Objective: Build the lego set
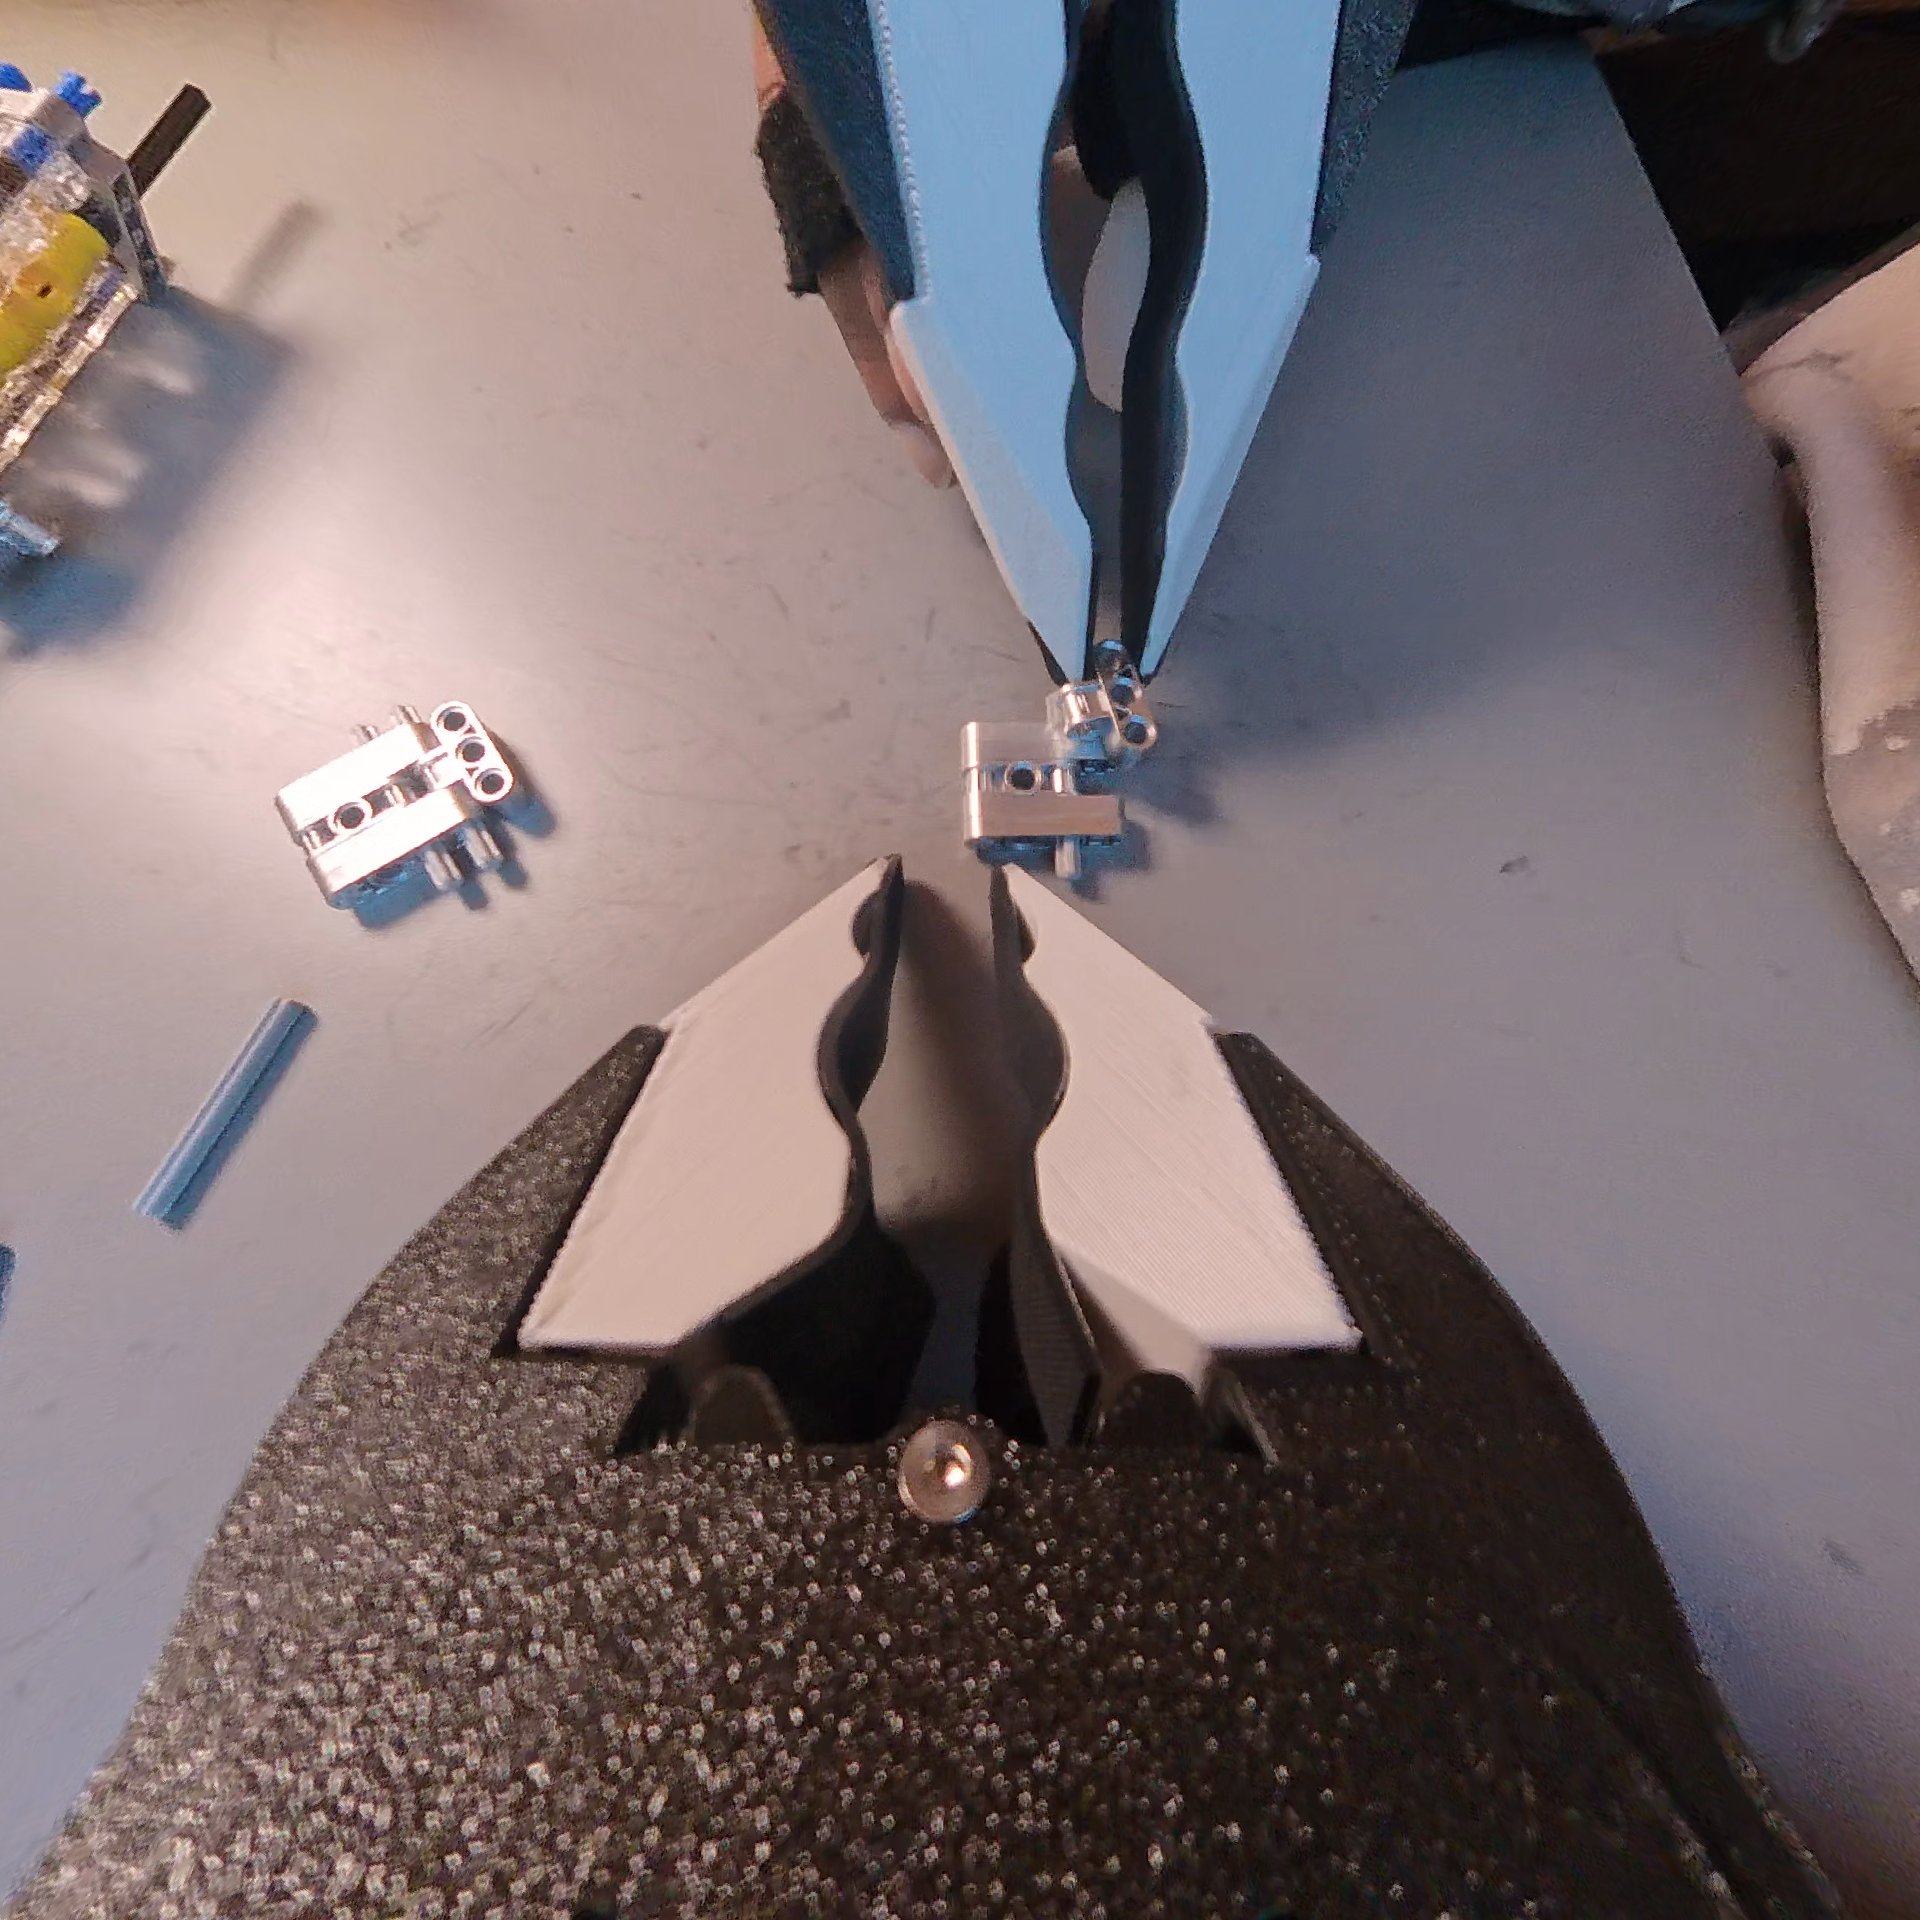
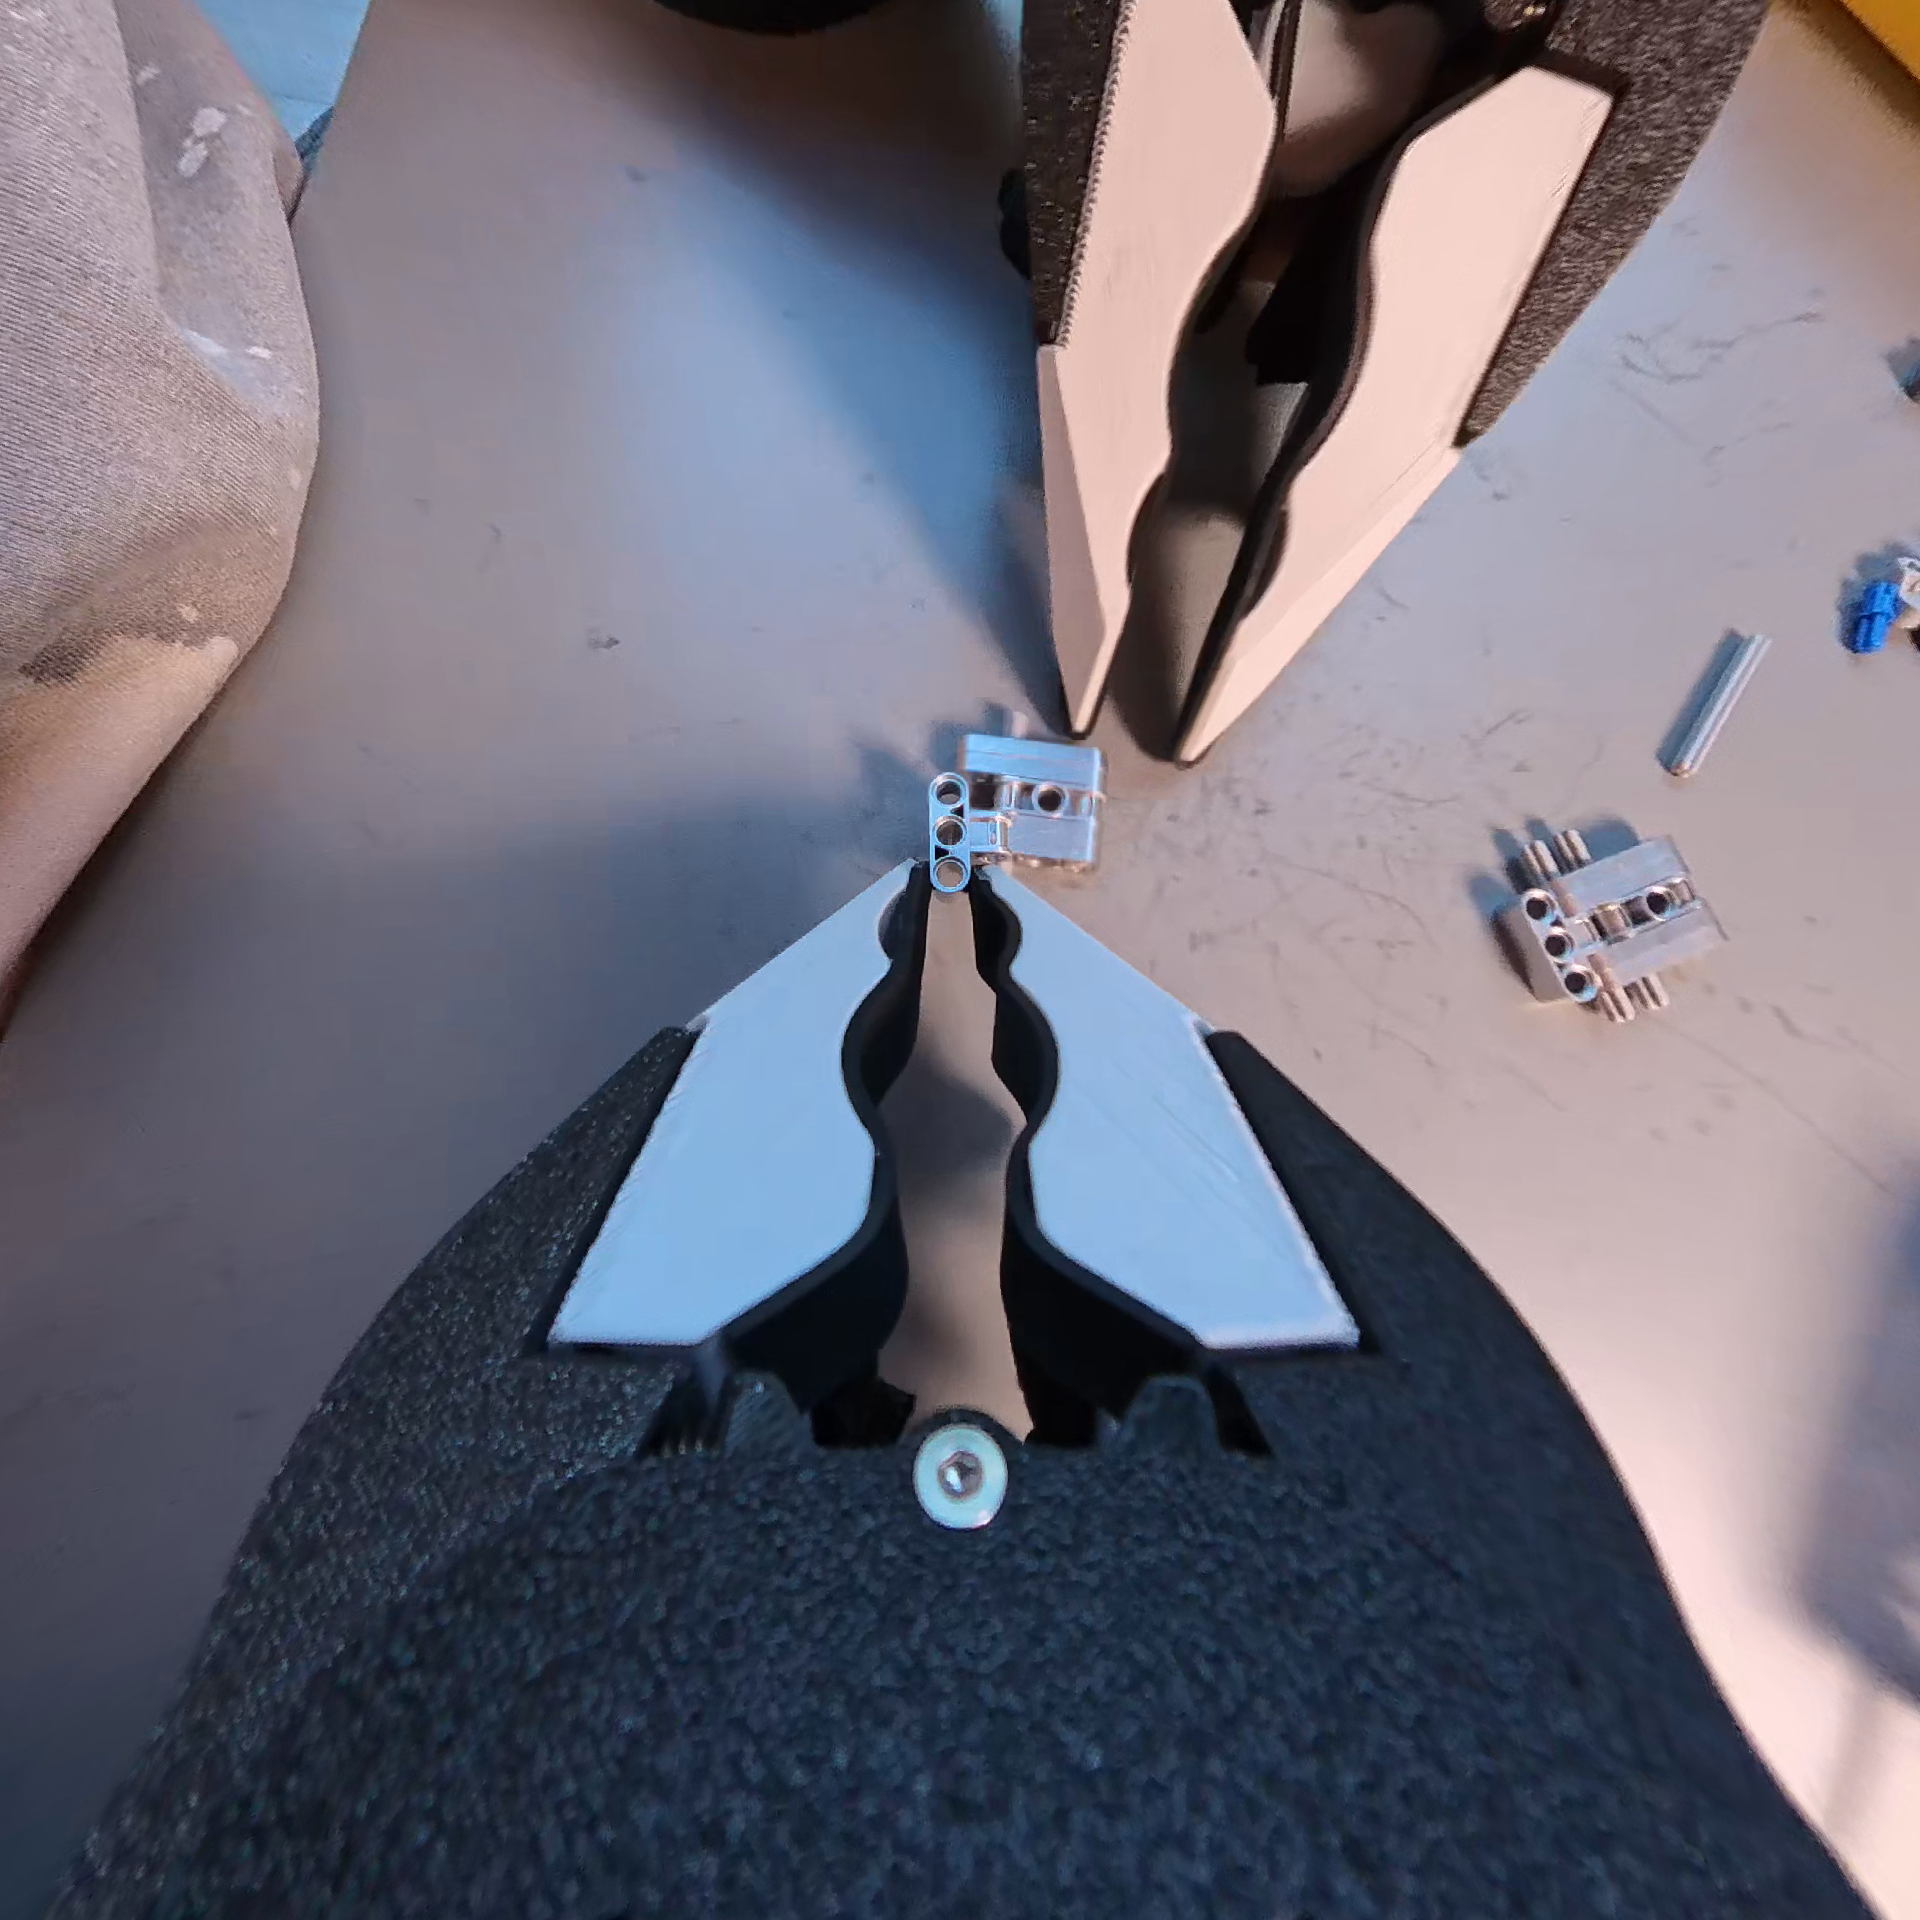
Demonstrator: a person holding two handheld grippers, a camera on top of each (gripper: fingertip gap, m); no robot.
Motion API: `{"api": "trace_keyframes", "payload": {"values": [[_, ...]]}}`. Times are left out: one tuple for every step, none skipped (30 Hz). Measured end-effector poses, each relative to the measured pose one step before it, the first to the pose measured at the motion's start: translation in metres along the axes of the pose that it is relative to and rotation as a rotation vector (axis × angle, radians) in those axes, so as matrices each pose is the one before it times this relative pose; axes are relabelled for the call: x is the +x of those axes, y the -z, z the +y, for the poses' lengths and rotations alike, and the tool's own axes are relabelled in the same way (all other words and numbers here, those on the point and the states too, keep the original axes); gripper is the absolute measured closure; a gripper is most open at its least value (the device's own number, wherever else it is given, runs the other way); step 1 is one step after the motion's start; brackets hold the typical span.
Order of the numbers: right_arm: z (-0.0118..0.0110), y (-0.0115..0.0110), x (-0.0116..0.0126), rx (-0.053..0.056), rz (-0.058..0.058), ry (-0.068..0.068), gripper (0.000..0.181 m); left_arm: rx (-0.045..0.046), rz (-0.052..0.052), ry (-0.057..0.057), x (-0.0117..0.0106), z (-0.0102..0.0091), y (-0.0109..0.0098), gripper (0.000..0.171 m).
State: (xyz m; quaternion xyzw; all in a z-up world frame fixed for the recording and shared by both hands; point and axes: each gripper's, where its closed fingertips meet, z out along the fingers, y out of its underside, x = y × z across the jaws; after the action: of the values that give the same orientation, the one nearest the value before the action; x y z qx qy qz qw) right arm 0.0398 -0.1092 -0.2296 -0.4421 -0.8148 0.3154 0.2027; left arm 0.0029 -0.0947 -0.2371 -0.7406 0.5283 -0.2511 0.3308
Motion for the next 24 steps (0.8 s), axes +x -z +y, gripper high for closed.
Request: {"api": "trace_keyframes", "payload": {"values": [[-0.00140,-0.00146,-0.00111,0.0015,-0.0032,0.0051,0.175,0.00054,0.0008,0.0059,-0.00036,0.00025,0.00068,0.156],[-0.00151,-0.00153,-0.00161,-0.0003,-0.0054,0.0053,0.175,0.00139,0.0007,0.0041,-0.00008,0.00001,0.00077,0.155],[-0.00101,-0.00128,-0.00141,-0.0018,-0.0037,0.0057,0.175,0.00400,0.0006,0.0029,0.00014,-0.00045,0.00108,0.154],[-0.00147,-0.00070,-0.00124,0.0010,-0.0023,0.0042,0.175,0.00757,-0.0003,0.0046,0.00012,-0.00099,0.00141,0.153],[-0.00172,-0.00018,-0.00104,0.0044,-0.0013,0.0027,0.175,0.01074,0.0015,0.0069,0.00028,-0.00153,0.00142,0.151],[-0.00198,0.00015,0.00024,0.0053,0.0054,0.0005,0.175,0.01133,0.0044,0.0076,0.00071,-0.00171,0.00115,0.150],[-0.00192,0.00026,0.00086,0.0047,0.0066,-0.0014,0.176,0.00741,0.0004,0.0056,0.00028,-0.00116,0.00031,0.149],[-0.00145,0.00023,0.00076,0.0021,0.0050,-0.0036,0.175,0.00050,-0.0069,0.0014,-0.00084,-0.00036,-0.00073,0.147],[-0.00121,-0.00016,0.00117,0.0015,0.0066,-0.0040,0.175,-0.00755,-0.0033,-0.0032,0.00001,0.00070,-0.00142,0.145],[-0.00085,-0.00026,0.00045,0.0011,0.0014,-0.0041,0.175,-0.01092,0.0062,-0.0052,0.00172,0.00107,-0.00195,0.146],[0.00020,-0.00064,0.00021,-0.0050,-0.0006,-0.0065,0.175,-0.00992,0.0132,-0.0059,0.00312,0.00071,-0.00165,0.147],[0.00145,-0.00100,0.00041,-0.0102,0.0009,-0.0052,0.176,-0.00675,0.0161,-0.0066,0.00391,0.00024,-0.00114,0.149],[0.00230,-0.00097,0.00005,-0.0127,0.0002,-0.0013,0.175,-0.00217,0.0154,-0.0060,0.00393,-0.00031,-0.00060,0.150],[0.00189,-0.00079,-0.00006,-0.0085,0.0001,-0.0005,0.176,0.00038,0.0073,-0.0048,0.00275,-0.00061,-0.00026,0.150],[0.00023,-0.00016,-0.00017,0.0009,-0.0009,-0.0021,0.176,0.00052,-0.0039,-0.0042,0.00086,-0.00039,0.00019,0.150],[-0.00049,0.00040,-0.00100,0.0026,-0.0060,-0.0016,0.176,-0.00047,-0.0097,-0.0023,-0.00042,0.00002,0.00035,0.150],[-0.00043,0.00034,-0.00026,0.0006,-0.0005,0.0021,0.175,-0.00146,-0.0063,0.0012,-0.00035,0.00038,0.00027,0.150],[-0.00026,-0.00002,0.00016,-0.0012,0.0017,0.0021,0.176,-0.00181,0.0011,0.0034,0.00034,0.00062,-0.00006,0.150],[0.00014,-0.00035,-0.00040,-0.0036,-0.0020,0.0008,0.175,-0.00242,0.0035,0.0018,0.00068,0.00082,-0.00020,0.150],[0.00032,-0.00047,-0.00060,-0.0042,-0.0023,0.0018,0.175,-0.00305,0.0015,-0.0008,0.00044,0.00053,-0.00030,0.150],[0.00018,-0.00054,0.00014,-0.0030,0.0019,0.0008,0.176,-0.00354,0.0021,-0.0005,0.00067,0.00048,-0.00026,0.152],[-0.00030,-0.00006,-0.00003,-0.0009,-0.0001,-0.0023,0.175,-0.00375,0.0051,0.0008,0.00105,0.00026,-0.00036,0.153],[-0.00002,-0.00006,0.00011,-0.0028,0.0002,-0.0015,0.175,-0.00461,0.0041,-0.0002,0.00108,0.00045,-0.00054,0.154],[0.00007,0.00001,0.00029,-0.0035,0.0031,0.0006,0.176,-0.00628,-0.0013,-0.0033,0.00046,0.00064,-0.00066,0.154]]}}
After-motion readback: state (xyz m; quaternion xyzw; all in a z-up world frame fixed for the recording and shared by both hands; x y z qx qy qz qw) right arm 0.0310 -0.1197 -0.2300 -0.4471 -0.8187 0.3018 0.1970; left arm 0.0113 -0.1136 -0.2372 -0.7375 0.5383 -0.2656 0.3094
